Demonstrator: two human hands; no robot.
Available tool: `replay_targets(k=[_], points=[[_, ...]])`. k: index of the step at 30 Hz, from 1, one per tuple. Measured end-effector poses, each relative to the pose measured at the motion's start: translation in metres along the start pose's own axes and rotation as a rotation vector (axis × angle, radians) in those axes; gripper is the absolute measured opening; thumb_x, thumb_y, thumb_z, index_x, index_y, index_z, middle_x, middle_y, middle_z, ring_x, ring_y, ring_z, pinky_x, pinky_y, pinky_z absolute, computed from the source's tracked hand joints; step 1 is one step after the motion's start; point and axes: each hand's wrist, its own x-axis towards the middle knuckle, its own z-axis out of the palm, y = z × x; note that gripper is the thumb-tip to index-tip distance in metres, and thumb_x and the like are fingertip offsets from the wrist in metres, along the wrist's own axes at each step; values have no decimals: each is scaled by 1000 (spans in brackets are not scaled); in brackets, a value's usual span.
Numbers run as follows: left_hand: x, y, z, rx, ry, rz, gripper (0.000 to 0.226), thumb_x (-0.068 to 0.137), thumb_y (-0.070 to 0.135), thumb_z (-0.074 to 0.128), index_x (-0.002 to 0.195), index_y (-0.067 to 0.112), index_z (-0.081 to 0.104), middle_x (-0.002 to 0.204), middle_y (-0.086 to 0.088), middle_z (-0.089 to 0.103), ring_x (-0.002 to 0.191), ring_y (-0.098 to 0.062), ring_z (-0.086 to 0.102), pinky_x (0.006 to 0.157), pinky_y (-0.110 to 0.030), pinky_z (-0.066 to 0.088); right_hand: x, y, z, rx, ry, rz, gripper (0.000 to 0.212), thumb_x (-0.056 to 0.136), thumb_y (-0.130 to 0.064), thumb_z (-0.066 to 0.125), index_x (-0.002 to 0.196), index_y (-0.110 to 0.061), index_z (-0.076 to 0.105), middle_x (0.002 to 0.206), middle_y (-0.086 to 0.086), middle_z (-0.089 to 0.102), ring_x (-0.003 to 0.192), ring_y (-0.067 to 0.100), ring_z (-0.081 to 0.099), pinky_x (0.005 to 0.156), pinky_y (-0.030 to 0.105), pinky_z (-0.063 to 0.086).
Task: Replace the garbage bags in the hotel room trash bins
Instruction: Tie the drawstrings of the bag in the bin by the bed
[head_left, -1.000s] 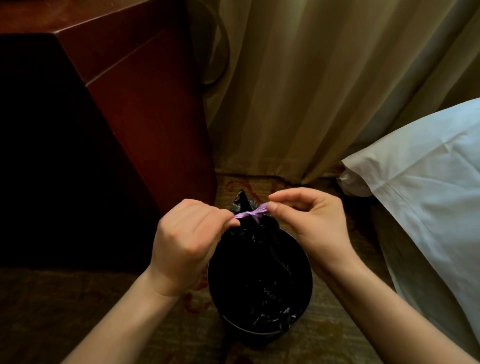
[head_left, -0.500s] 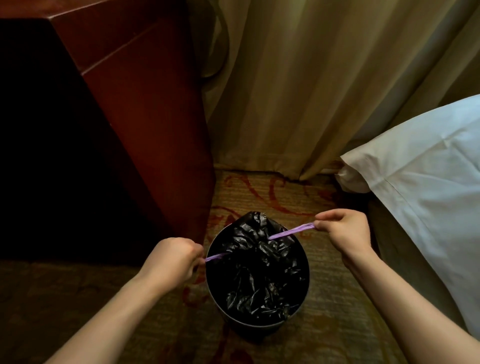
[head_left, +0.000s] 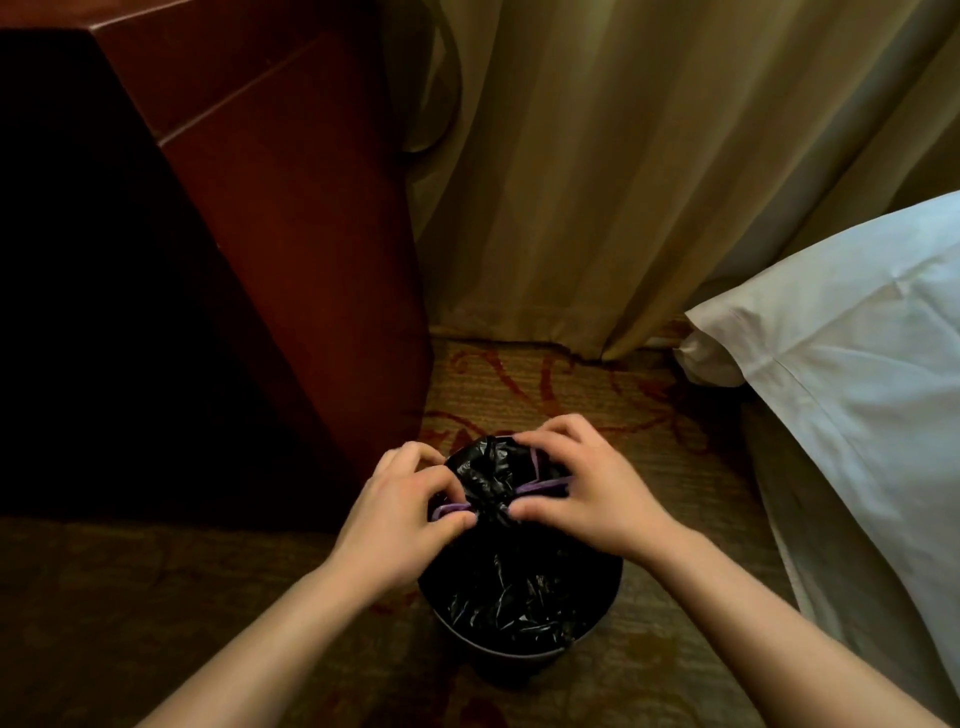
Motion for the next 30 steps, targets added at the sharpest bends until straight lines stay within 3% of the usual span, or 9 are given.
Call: replay_targets(k=[3,6,8,12,16,19,24,27,30], points=[[-3,-4,-4,-82,-50,-16,46,73,67,57,107,36,64,115,21,56,112,-2,52,94,-30,46,-4,-5,18,-248,-131,-18,105,63,-77,65,153,-46,21,160,-9,22,137,15,28,109,35,37],[-5,-3,-2,72,-38,65,65,81,64,57,137,35,43,134,17,52,125,-6,48,102,-34,44,-5,-3,34,-368,-179,27,110,69,-71,69,157,-38,11,152,-8,40,132,18,36,109,35,38],[-4,0,1,138,-81,81,76,82,66,59,147,38,30,146,16,41,136,-7,39,110,-34,38,-4,-3,42,-392,-153,53,106,73,-68,68,157,-32,14,137,-6,56,122,19,45,102,34,41],[-8,-1,7,219,-240,-22,117,67,75,68,156,35,5,164,7,3,152,-15,5,119,-38,23,-4,-4,49,-386,-128,63,84,78,-62,67,150,-37,32,123,-5,67,113,21,56,91,35,47],[-13,-8,13,157,-282,-53,142,55,75,77,155,32,-14,165,10,-8,152,-15,8,118,-40,33,0,2,38,-350,-70,152,35,82,-43,64,114,-32,64,102,-3,74,102,24,67,79,37,54],[-13,-12,17,118,-261,-44,146,52,73,80,154,32,-17,163,13,-6,151,-15,14,115,-39,38,6,1,28,-266,-15,236,25,77,-34,62,101,-28,69,94,-2,75,97,26,68,75,37,55],[-12,-8,23,87,-220,-54,128,64,76,71,156,33,-9,163,12,-2,151,-15,12,118,-39,32,10,-13,7,-233,63,231,24,80,-31,64,103,-30,73,95,-3,76,97,24,68,77,34,52],[-7,-2,21,79,-69,-2,109,74,78,58,157,31,6,163,8,13,150,-11,13,121,-38,23,10,-25,-3,-93,88,225,16,82,-34,67,96,-30,75,90,-7,75,92,18,68,76,34,52],[2,7,15,-122,16,7,100,73,74,63,154,31,23,154,12,38,141,-7,36,116,-38,34,11,-38,-13,58,139,181,10,81,-32,71,90,-29,75,83,-11,74,83,9,68,75,36,54]])
